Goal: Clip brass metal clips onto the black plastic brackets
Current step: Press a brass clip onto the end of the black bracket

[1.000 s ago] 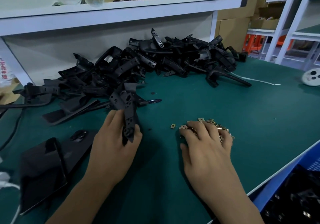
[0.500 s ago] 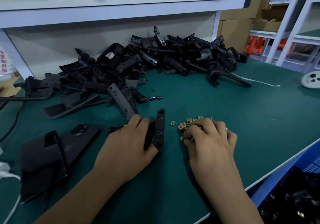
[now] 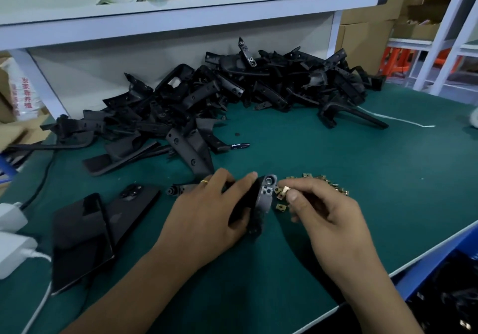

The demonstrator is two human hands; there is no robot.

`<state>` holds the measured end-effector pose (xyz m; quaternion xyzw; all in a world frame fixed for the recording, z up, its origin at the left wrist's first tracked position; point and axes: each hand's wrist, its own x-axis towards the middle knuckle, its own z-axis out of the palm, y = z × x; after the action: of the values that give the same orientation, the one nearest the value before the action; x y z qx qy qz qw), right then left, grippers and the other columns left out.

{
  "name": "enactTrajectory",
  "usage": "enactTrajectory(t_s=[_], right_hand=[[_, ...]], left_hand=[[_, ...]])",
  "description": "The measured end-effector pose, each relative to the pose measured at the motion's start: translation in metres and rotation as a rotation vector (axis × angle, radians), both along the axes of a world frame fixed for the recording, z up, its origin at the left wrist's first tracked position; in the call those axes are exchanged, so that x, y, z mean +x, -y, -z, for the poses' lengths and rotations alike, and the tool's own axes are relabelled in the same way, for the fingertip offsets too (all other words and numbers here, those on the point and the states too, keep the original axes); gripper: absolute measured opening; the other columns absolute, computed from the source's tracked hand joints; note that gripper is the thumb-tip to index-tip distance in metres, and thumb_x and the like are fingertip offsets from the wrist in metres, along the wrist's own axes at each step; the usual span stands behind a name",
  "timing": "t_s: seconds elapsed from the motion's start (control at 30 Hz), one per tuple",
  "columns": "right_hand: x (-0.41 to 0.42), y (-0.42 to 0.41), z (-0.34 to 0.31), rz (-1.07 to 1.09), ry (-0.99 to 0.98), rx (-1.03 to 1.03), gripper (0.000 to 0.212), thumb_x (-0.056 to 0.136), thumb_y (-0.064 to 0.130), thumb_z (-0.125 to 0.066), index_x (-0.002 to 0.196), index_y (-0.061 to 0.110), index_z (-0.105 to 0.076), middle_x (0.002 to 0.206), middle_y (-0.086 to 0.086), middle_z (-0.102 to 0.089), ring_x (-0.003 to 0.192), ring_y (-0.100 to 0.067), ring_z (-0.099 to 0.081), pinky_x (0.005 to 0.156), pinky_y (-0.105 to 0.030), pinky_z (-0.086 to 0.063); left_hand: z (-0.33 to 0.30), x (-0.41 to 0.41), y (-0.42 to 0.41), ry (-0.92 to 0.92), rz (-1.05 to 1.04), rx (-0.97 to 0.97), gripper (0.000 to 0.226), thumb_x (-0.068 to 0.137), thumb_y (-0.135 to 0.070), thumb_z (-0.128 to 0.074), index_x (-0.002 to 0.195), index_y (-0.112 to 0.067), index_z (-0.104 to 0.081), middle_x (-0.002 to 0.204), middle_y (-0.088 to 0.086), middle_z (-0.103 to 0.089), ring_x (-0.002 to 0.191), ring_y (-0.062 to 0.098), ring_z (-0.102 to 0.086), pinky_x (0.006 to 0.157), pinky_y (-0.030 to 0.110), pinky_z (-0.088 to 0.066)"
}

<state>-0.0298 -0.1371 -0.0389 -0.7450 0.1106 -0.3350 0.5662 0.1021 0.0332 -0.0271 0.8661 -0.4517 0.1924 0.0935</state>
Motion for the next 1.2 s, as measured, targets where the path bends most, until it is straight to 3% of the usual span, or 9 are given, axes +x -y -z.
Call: enactTrajectory(t_s=[0.13,0.23,0.6,1.2], right_hand=[[0.0,0.0018,-0.0007,-0.051,0.096,0.215,0.012,0.093,0.0,-0.07,0.094,0.012,-0.074,0.076,-0.004,-0.069,0.067,-0.011,-0.063,0.064,-0.017,-0.052],[-0.0006,0.005,-0.0005,-0.076,0.118,0.287,0.009,0.092,0.001,-0.071,0.092,0.009,-0.075,0.074,-0.006,-0.07,0.067,-0.012,-0.065,0.063,-0.019,-0.053],[0.0024,0.0039,0.0005,-0.096,0.104,0.335,0.007,0.091,0.002,-0.073,0.089,0.008,-0.077,0.073,-0.012,-0.071,0.063,-0.018,-0.067,0.063,-0.021,-0.054],[-0.0047,0.0048,-0.0051,-0.122,0.062,0.392,0.003,0.087,-0.003,-0.075,0.088,-0.001,-0.076,0.074,-0.019,-0.072,0.064,-0.021,-0.07,0.061,-0.026,-0.058]], left_hand=[[0.0024,-0.0064,0.0061,0.0,0.048,-0.03,0.066,0.09,-0.052,-0.046,0.155,-0.044,-0.037,0.113,-0.011,-0.051,0.081,0.011,-0.059,0.047,0.028,-0.05],[0.0039,-0.007,0.0065,-0.022,0.075,-0.063,0.067,0.09,-0.051,-0.047,0.156,-0.044,-0.036,0.113,-0.011,-0.05,0.08,0.011,-0.059,0.047,0.032,-0.053],[0.0029,-0.0064,0.0047,-0.077,0.062,-0.114,0.065,0.092,-0.051,-0.046,0.156,-0.046,-0.035,0.116,-0.009,-0.049,0.079,0.015,-0.06,0.05,0.039,-0.055],[0.0059,-0.0047,0.0037,-0.05,0.121,-0.041,0.064,0.094,-0.051,-0.044,0.157,-0.045,-0.035,0.116,-0.008,-0.05,0.079,0.012,-0.057,0.045,0.034,-0.051]])
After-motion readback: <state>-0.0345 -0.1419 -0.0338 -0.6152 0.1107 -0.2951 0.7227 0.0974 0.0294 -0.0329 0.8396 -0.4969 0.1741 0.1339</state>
